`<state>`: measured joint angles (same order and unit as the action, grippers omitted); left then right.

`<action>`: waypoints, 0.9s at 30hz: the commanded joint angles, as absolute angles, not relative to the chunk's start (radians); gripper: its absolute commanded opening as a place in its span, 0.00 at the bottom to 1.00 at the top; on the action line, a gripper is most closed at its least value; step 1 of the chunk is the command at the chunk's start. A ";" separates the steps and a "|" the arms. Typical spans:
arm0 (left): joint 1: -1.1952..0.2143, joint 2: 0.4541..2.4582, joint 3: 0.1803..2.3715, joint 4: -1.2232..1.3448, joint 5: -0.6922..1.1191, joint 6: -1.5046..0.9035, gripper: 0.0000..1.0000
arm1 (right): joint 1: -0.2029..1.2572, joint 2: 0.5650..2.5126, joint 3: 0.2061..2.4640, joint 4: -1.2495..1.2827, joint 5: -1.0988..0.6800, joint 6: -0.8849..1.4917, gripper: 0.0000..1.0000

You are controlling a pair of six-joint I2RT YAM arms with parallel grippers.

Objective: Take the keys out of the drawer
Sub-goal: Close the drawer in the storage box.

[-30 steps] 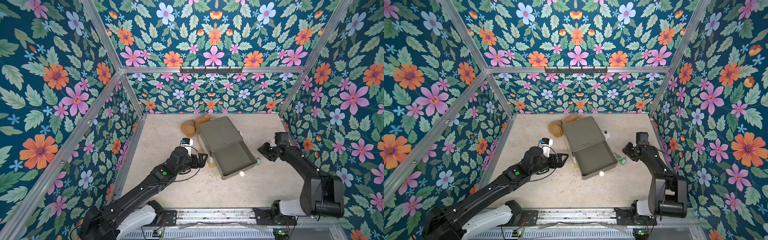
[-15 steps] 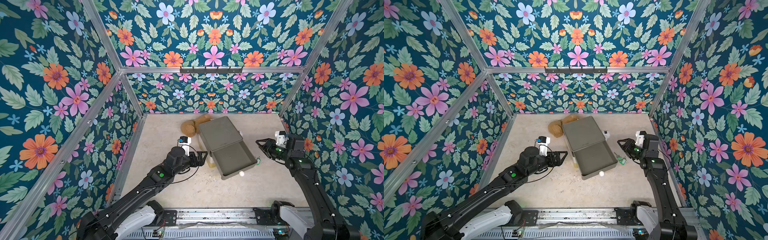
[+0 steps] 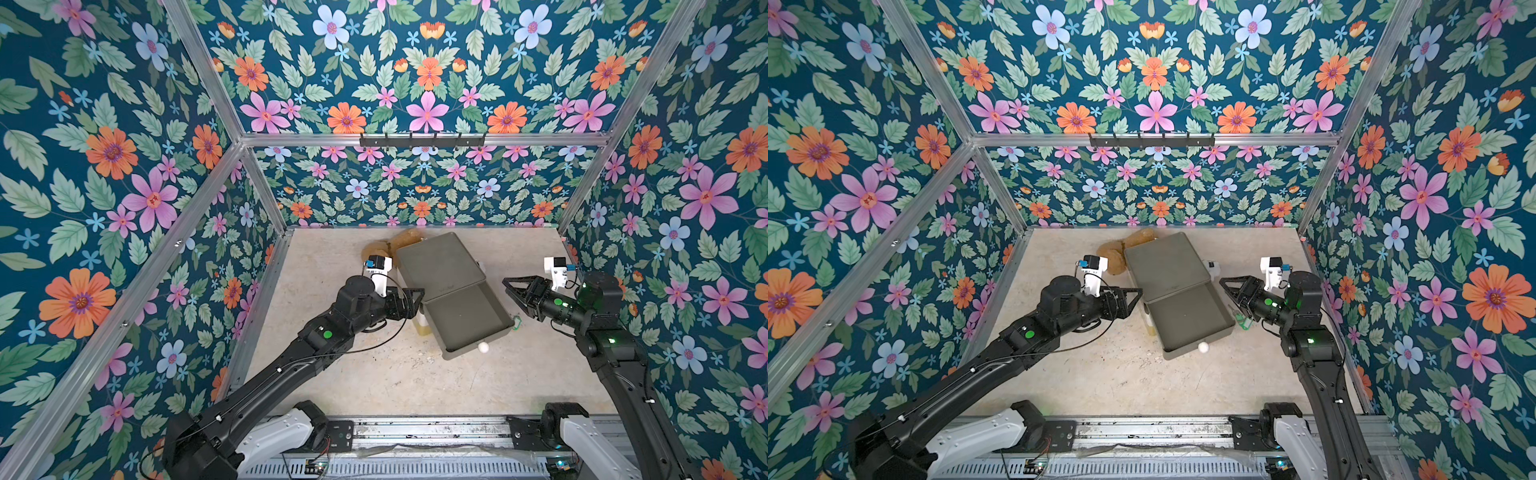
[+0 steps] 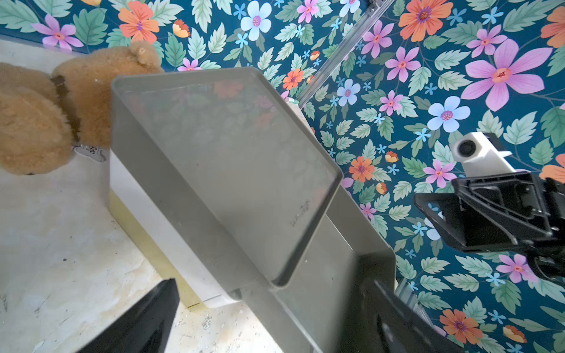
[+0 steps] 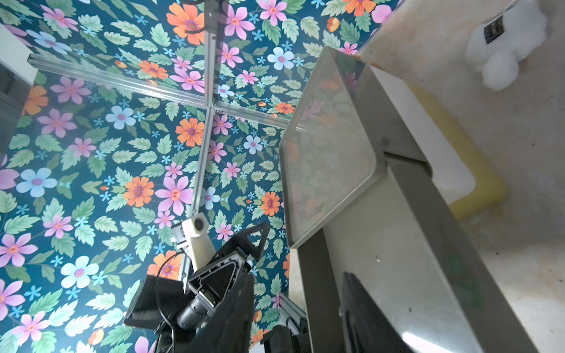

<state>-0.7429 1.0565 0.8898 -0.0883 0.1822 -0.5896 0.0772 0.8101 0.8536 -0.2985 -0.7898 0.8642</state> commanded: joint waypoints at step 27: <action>-0.675 1.563 1.380 -0.199 0.446 -0.486 0.99 | 0.410 0.824 1.041 -1.126 -0.404 0.625 0.45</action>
<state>-0.6762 1.5566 1.3720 -0.2085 0.4274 -0.4957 0.4095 0.8238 1.0454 -1.0592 -0.4759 0.6571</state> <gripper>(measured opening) 0.995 0.458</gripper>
